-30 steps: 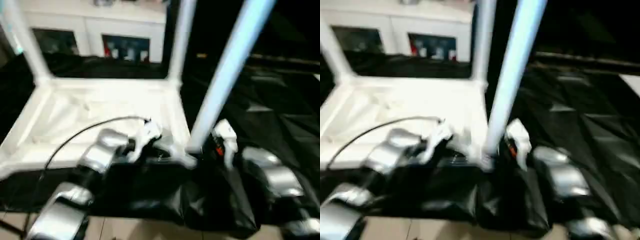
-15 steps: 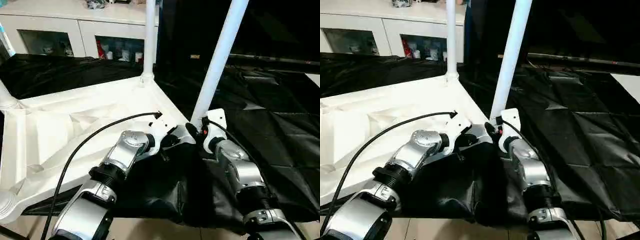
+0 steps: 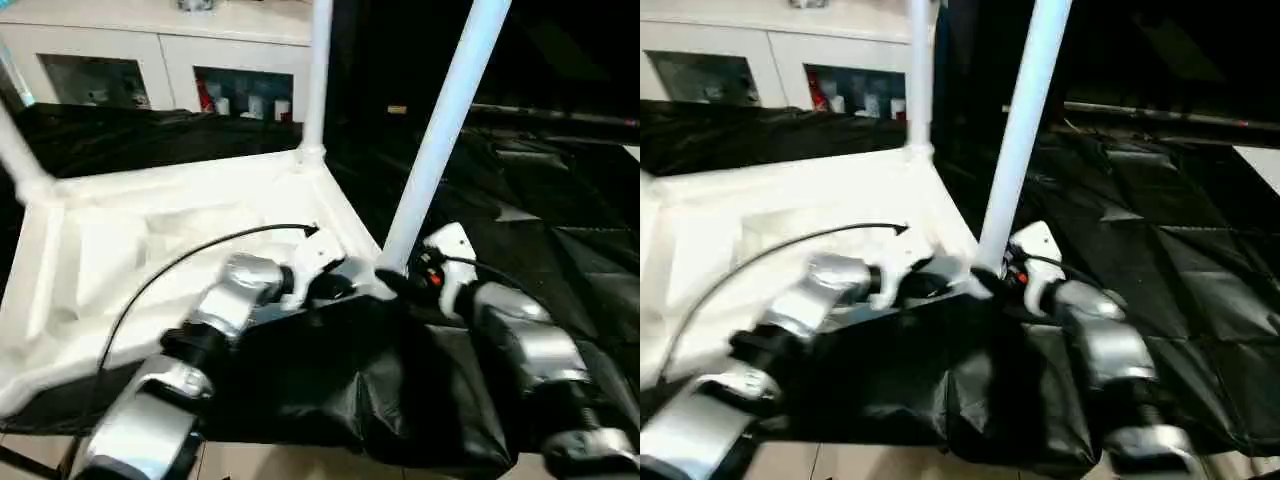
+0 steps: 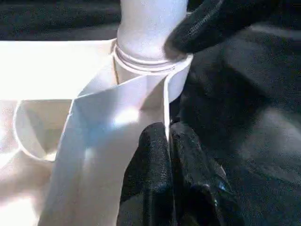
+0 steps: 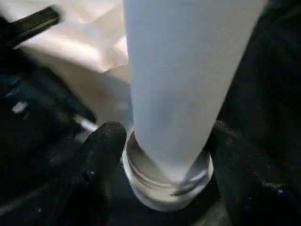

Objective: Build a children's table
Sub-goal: Rotate leg to tighten

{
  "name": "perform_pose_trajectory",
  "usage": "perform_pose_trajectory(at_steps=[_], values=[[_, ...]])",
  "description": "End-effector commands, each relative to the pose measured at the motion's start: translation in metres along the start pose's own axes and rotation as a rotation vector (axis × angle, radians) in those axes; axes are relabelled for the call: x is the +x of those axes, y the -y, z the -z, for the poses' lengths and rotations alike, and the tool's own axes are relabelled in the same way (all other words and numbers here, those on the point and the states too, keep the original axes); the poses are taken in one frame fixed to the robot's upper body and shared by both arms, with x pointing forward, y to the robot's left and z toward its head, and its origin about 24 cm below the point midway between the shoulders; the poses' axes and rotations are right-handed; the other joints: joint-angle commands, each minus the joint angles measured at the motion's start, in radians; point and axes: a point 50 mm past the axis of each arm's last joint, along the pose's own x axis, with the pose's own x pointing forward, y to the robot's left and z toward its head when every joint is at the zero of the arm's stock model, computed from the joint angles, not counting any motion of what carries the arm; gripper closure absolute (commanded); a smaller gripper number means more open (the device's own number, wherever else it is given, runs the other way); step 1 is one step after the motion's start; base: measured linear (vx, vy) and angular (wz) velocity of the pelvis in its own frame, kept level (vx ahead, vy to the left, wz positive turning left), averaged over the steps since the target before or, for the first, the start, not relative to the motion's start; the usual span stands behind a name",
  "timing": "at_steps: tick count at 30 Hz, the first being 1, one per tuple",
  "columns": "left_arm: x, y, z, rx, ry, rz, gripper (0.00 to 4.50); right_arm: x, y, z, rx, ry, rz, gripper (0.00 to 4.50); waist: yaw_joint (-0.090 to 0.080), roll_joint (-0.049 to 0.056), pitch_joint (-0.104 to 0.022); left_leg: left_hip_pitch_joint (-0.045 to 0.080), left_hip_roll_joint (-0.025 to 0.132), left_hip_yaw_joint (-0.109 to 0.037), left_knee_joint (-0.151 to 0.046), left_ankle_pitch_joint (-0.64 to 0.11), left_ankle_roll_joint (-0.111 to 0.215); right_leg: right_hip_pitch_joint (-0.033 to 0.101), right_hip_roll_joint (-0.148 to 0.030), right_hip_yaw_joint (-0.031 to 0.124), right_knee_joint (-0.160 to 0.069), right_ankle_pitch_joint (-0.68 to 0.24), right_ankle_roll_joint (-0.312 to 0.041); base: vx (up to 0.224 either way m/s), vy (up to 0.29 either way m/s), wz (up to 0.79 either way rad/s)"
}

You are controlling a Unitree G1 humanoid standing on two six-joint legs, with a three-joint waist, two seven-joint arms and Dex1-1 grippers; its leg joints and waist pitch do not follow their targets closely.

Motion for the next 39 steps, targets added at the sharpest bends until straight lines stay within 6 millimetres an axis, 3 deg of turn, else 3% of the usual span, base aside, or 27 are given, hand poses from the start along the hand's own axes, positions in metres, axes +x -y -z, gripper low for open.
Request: perform_pose_trajectory(at_steps=[1, 3, 4, 6, 9, 12, 15, 21, 24, 27, 31, 34, 35, 39], values=[[0.006, 0.018, -0.001, 0.037, 0.004, 0.192, 4.5, 0.011, -0.028, 0.008, 0.021, -0.051, -0.26, 1.58, 0.006, -0.001, -0.045, -0.007, 0.028, -0.003, -0.056, -0.147, 0.083, 0.056, -0.053, 0.041, -0.055, -0.08, -0.215, 0.0, 0.0, 0.0], [0.001, 0.023, -0.001, 0.043, 0.019, 0.266, 4.5, 0.005, -0.031, 0.008, 0.036, -0.075, -0.321, 1.58, 0.004, 0.0, -0.046, -0.003, 0.028, 0.001, -0.05, -0.106, 0.106, 0.054, -0.051, 0.041, -0.046, 0.017, -0.257, 0.0, 0.0, 0.0], [0.0, 0.023, -0.001, 0.039, 0.021, 0.274, 4.5, 0.002, -0.032, 0.008, 0.034, -0.088, -0.35, 1.58, 0.003, -0.003, -0.045, -0.004, 0.028, 0.002, -0.05, -0.104, 0.11, 0.055, -0.051, 0.041, -0.046, 0.024, -0.264, 0.0, 0.0, 0.0], [-0.002, 0.024, -0.001, 0.033, 0.021, 0.287, 4.5, -0.002, -0.034, 0.009, 0.03, -0.115, -0.404, 1.58, 0.017, -0.001, -0.043, -0.001, 0.031, 0.005, -0.049, -0.11, 0.109, 0.056, -0.052, 0.04, -0.045, 0.004, -0.272, 0.0, 0.0, 0.0], [-0.005, 0.024, 0.0, 0.031, 0.012, 0.305, 4.5, -0.005, -0.036, 0.009, 0.034, -0.142, -0.449, 1.58, 0.03, 0.0, -0.038, 0.001, 0.033, 0.005, -0.054, -0.162, 0.081, 0.053, -0.056, 0.04, -0.055, -0.106, -0.247, 0.0, 0.0, 0.0], [-0.007, 0.025, 0.0, 0.03, 0.013, 0.321, 4.5, -0.005, -0.04, 0.01, 0.036, -0.155, -0.481, 1.91, 0.03, -0.001, -0.037, -0.001, 0.033, 0.002, -0.057, -0.188, 0.053, 0.053, -0.059, 0.042, -0.059, -0.172, -0.221, 0.0, 0.0, 0.0], [-0.008, 0.026, 0.0, 0.031, 0.014, 0.327, 4.5, -0.004, -0.043, 0.012, 0.041, -0.167, -0.498, 2.09, 0.028, -0.001, -0.039, 0.0, 0.031, 0.001, -0.056, -0.187, 0.043, 0.052, -0.058, 0.042, -0.06, -0.177, -0.208, 0.0, 0.0, 0.0], [-0.006, 0.022, -0.001, 0.044, 0.019, 0.276, 4.5, -0.002, -0.042, 0.014, 0.033, -0.164, -0.474, 2.24, 0.026, -0.001, -0.04, -0.002, 0.028, 0.001, -0.054, -0.172, 0.048, 0.053, -0.056, 0.042, -0.057, -0.147, -0.213, 0.0, 0.0, 0.0], [-0.002, 0.009, -0.003, 0.029, 0.027, 0.107, 4.5, 0.006, -0.036, 0.015, 0.043, -0.115, -0.355, 2.29, 0.025, 0.001, -0.037, 0.0, 0.027, 0.0, -0.056, -0.208, 0.036, 0.048, -0.058, 0.042, -0.065, -0.215, -0.196, 0.0, 0.0, 0.0], [-0.001, 0.005, -0.004, 0.017, 0.032, 0.049, 4.5, 0.011, -0.033, 0.015, 0.064, -0.094, -0.29, 2.39, 0.025, -0.001, -0.034, 0.003, 0.027, -0.002, -0.06, -0.248, 0.024, 0.046, -0.059, 0.041, -0.075, -0.301, -0.174, 0.0, 0.0, 0.0], [0.007, -0.01, -0.01, -0.048, 0.052, -0.172, 4.5, 0.034, -0.025, 0.021, 0.146, -0.051, 0.009, 2.45, 0.015, -0.002, -0.032, 0.006, 0.023, -0.01, -0.066, -0.308, -0.013, 0.038, -0.062, 0.038, -0.09, -0.466, -0.112, 0.0, 0.0, 0.0], [0.012, -0.013, -0.012, -0.081, 0.056, -0.243, 4.5, 0.043, -0.024, 0.023, 0.174, -0.03, 0.129, 2.51, 0.008, -0.004, -0.034, 0.002, 0.023, -0.012, -0.068, -0.301, -0.017, 0.037, -0.062, 0.038, -0.091, -0.457, -0.097, 0.0, 0.0, 0.0], [0.018, -0.013, -0.015, -0.091, 0.059, -0.284, 4.5, 0.052, -0.023, 0.023, 0.223, -0.017, 0.246, 2.51, 0.005, -0.004, -0.033, 0.001, 0.022, -0.01, -0.068, -0.295, -0.011, 0.036, -0.06, 0.04, -0.091, -0.438, -0.099, 0.0, 0.0, 0.0], [0.034, -0.007, -0.021, -0.097, 0.067, -0.325, 4.5, 0.07, -0.027, 0.023, 0.267, -0.018, 0.416, 2.53, -0.002, -0.002, -0.034, 0.002, 0.02, -0.008, -0.068, -0.28, -0.01, 0.032, -0.057, 0.042, -0.089, -0.395, -0.11, 0.0, 0.0, 0.0]])
